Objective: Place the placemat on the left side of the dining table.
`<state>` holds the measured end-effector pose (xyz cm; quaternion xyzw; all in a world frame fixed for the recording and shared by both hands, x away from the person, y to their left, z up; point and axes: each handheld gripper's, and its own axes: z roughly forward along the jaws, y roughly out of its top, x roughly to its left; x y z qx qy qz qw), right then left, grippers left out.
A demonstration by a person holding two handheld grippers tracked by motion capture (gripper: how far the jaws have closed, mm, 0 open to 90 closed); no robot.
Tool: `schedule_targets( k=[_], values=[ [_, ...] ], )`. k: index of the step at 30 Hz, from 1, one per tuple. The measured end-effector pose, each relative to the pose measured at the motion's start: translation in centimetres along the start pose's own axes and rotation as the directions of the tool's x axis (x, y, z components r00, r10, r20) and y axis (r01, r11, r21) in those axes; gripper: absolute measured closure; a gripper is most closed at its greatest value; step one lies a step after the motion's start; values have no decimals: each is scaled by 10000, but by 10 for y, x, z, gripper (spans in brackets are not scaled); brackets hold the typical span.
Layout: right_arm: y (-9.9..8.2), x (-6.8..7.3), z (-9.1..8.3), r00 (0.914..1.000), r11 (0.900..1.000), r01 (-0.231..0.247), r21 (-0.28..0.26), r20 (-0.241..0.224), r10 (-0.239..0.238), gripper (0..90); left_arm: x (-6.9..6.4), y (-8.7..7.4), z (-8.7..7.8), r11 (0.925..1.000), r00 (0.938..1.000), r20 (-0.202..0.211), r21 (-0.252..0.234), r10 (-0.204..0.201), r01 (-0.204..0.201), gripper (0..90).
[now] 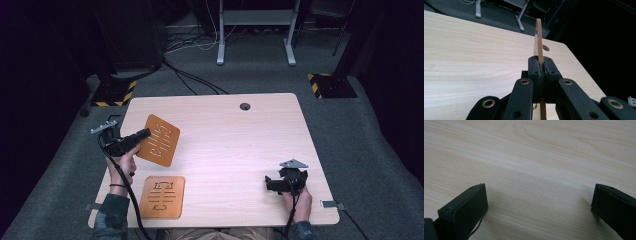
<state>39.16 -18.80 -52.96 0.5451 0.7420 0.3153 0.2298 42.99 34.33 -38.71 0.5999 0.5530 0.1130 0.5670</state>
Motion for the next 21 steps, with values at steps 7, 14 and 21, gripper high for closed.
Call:
schedule_targets(
  k=[7,14,21],
  values=[
    [0,0,0,10000,10000,2,1,0,-2,0,8,5,8,9995,9988,-361,14,-326,327,863],
    [0,0,0,10000,10000,4,5,1,-4,0,19,8,16,9988,9964,-759,303,-367,391,862],
    [0,0,0,10000,10000,2,4,2,-2,0,32,8,27,9957,9901,-1216,517,-697,764,863]
  ],
)
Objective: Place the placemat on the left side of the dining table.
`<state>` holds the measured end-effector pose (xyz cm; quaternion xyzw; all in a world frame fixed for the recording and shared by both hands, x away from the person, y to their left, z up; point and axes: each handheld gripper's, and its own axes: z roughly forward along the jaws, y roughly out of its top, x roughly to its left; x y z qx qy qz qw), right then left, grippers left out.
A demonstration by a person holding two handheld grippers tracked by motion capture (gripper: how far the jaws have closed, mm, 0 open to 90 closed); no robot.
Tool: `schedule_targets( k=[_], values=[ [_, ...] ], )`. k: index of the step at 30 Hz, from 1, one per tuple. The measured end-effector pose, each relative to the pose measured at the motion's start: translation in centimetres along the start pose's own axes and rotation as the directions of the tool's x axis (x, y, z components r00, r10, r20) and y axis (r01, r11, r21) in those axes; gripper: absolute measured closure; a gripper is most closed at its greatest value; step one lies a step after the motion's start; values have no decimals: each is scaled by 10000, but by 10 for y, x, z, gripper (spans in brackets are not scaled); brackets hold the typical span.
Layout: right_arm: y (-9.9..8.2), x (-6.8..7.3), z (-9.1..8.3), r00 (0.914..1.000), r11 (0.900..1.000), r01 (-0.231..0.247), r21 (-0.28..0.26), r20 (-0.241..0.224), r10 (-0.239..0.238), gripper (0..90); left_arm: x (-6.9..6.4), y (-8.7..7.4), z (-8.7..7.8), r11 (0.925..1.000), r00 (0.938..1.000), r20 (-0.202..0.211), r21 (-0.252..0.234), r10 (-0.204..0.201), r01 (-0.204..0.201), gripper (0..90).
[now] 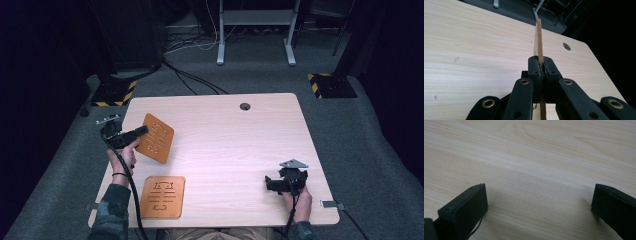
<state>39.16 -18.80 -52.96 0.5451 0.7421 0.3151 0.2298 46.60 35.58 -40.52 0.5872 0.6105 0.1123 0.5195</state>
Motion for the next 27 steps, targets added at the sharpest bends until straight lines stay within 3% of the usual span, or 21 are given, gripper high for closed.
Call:
schedule_targets(
  k=[10,23,27],
  values=[
    [0,0,0,10000,10000,3,-1,1,-3,0,14,1,13,9994,9968,-787,306,-157,182,862],
    [0,0,0,10000,10000,0,2,-3,0,0,30,1,25,9964,9910,-1277,688,-395,486,862],
    [0,0,0,10000,10000,-3,2,-4,3,0,35,1,28,9950,9885,-1370,666,-642,738,861]
  ],
)
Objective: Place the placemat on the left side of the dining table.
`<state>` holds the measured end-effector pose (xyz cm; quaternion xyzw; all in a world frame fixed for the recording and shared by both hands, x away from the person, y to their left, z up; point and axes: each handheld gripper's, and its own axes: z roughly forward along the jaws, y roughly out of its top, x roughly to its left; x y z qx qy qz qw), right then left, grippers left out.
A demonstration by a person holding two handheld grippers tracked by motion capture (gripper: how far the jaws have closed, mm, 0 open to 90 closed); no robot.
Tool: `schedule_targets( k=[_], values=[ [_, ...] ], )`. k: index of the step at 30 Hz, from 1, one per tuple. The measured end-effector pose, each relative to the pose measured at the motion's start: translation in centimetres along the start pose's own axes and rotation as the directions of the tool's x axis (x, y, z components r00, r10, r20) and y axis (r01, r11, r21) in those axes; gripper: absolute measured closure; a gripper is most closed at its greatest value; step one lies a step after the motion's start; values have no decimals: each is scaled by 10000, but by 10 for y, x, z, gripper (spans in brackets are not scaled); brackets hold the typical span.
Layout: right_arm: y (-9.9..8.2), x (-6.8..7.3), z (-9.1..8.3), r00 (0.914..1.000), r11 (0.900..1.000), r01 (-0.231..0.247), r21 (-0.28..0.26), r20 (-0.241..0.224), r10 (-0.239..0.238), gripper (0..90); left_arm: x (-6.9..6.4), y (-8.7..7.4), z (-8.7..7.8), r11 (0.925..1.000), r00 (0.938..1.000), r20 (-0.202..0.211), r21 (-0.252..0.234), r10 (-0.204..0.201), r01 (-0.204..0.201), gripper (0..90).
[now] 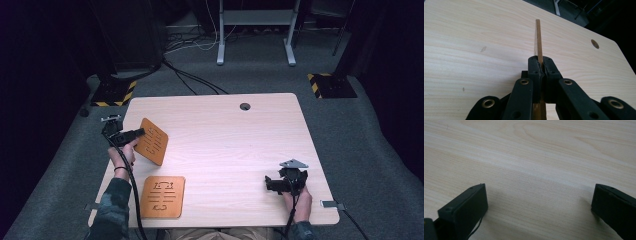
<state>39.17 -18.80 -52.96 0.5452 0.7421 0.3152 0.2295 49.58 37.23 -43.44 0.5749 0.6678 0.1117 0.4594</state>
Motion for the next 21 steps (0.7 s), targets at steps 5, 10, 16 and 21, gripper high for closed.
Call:
schedule_targets(
  k=[5,10,16,21],
  values=[
    [0,0,0,10000,10000,2,4,2,-2,0,4,2,2,9997,9995,-258,167,185,-181,851],
    [0,0,0,10000,10000,3,9,4,-3,0,7,2,4,9991,9975,-620,272,342,-325,822],
    [0,0,0,10000,10000,2,15,-3,-2,0,8,3,5,9969,9926,-1026,495,652,-604,792],
    [0,0,0,10000,10000,0,3,2,0,0,9,3,8,9947,9872,-1312,600,906,-833,765]
  ],
)
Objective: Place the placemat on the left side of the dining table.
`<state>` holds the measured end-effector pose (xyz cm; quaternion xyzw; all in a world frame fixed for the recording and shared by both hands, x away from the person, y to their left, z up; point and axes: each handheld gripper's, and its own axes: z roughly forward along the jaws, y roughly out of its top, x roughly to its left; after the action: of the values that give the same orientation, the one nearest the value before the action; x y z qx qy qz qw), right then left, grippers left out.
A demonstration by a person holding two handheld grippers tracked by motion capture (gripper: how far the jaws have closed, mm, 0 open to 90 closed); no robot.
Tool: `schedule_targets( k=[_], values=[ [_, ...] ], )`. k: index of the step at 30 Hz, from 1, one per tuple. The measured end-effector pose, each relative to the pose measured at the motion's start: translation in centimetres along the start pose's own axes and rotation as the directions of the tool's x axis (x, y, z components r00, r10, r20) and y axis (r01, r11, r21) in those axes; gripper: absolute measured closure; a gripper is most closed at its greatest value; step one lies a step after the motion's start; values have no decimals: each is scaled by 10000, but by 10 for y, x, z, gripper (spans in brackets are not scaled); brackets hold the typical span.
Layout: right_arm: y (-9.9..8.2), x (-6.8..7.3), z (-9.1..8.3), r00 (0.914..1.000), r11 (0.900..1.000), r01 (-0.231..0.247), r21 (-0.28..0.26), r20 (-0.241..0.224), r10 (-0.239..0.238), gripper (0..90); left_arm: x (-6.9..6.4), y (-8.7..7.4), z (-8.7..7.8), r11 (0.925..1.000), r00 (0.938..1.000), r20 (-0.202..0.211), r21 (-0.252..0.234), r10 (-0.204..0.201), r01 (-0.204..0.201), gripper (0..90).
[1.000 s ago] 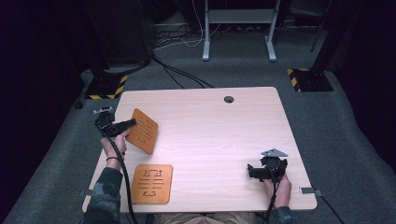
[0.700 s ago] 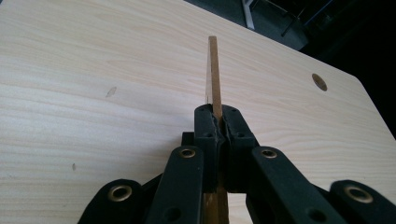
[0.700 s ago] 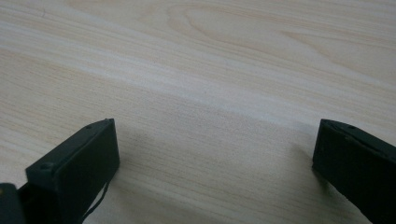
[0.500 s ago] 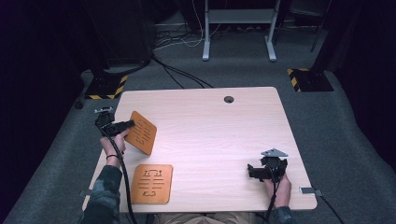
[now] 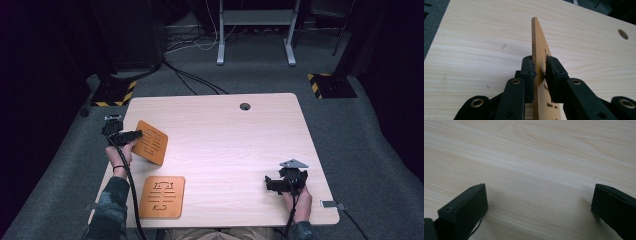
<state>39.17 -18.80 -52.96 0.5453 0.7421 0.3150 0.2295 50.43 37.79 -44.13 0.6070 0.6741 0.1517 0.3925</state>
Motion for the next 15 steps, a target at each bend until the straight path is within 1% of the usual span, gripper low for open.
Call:
schedule_targets(
  k=[1,2,3,7,9,10,11,13,14,15],
  values=[
    [0,0,0,10000,10000,3,2,-1,-3,0,0,0,0,10000,10000,-66,96,12,-11,757],
    [0,0,0,10000,10000,4,3,2,-4,0,-1,-1,1,9999,9998,-109,86,-137,138,751],
    [0,0,0,10000,10000,1,3,2,-1,0,2,0,2,9998,9999,-103,150,121,-119,746],
    [0,0,0,10000,10000,1,4,3,-1,0,4,-1,4,9997,9998,-194,256,12,-7,728],
    [0,0,0,10000,10000,0,7,-5,0,0,6,-2,5,9996,9997,-233,295,21,-14,719],
    [0,0,0,10000,10000,1,0,-1,-1,0,7,-2,5,9994,9997,-233,313,122,-114,715],
    [0,0,0,10000,10000,2,-1,-1,-2,0,8,-2,6,9994,9997,-243,329,50,-42,711],
    [0,0,0,10000,10000,4,3,2,-4,0,8,-2,6,9991,9996,-285,419,47,-35,706],
    [0,0,0,10000,10000,1,-2,1,-1,0,9,-2,6,9989,9994,-321,436,159,-145,702],
    [0,0,0,10000,10000,3,2,2,-3,0,9,-2,7,9988,9993,-321,457,166,-151,700]
  ],
)
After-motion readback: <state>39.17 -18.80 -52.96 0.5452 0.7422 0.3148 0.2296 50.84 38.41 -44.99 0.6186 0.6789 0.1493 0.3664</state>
